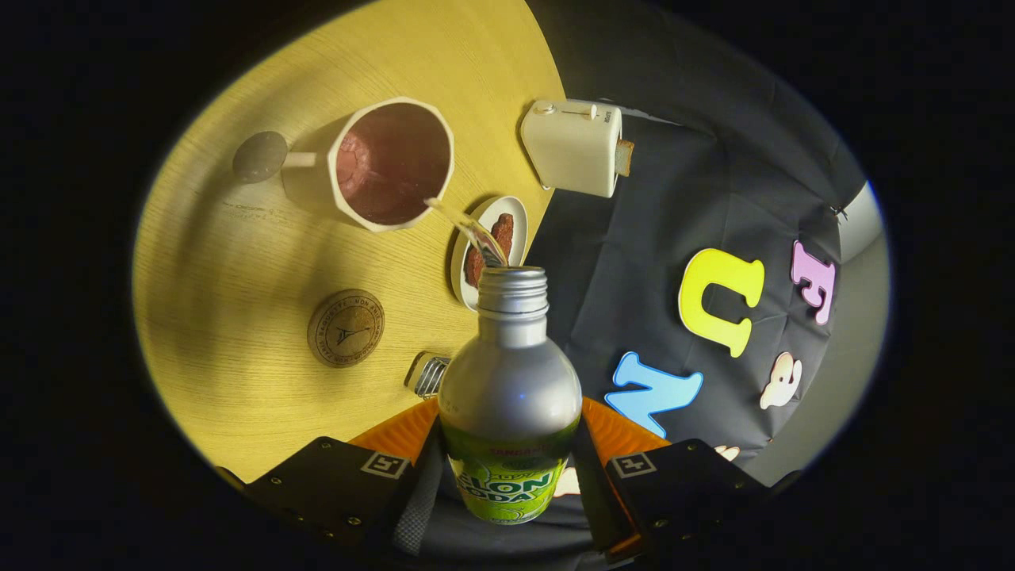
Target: Take the bottle from table, then pour the juice into the cup, finally place the bottle on the coaster
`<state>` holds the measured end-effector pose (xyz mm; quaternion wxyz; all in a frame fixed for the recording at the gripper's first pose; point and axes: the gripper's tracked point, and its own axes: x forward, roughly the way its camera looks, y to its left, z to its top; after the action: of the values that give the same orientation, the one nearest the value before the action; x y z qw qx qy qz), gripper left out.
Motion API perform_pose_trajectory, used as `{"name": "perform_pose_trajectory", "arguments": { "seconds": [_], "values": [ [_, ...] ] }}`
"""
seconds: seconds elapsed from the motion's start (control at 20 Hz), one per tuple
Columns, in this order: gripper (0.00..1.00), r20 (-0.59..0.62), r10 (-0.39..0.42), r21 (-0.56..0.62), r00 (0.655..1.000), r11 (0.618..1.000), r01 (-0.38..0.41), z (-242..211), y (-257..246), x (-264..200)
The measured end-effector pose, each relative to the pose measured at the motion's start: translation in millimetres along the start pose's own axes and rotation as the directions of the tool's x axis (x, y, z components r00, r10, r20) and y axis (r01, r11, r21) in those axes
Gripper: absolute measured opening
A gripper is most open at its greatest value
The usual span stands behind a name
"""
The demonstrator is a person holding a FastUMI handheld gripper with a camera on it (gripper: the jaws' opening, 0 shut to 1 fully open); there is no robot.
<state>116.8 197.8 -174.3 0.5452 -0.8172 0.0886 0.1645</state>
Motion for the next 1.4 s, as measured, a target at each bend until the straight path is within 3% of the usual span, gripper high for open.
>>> {"name": "perform_pose_trajectory", "arguments": {
  "seconds": [1.4],
  "values": [
    [0.77, 0.031, -0.026, -0.141, 0.999, 0.99, 0.03, 8.5, -19.9, -1.2]
  ]
}}
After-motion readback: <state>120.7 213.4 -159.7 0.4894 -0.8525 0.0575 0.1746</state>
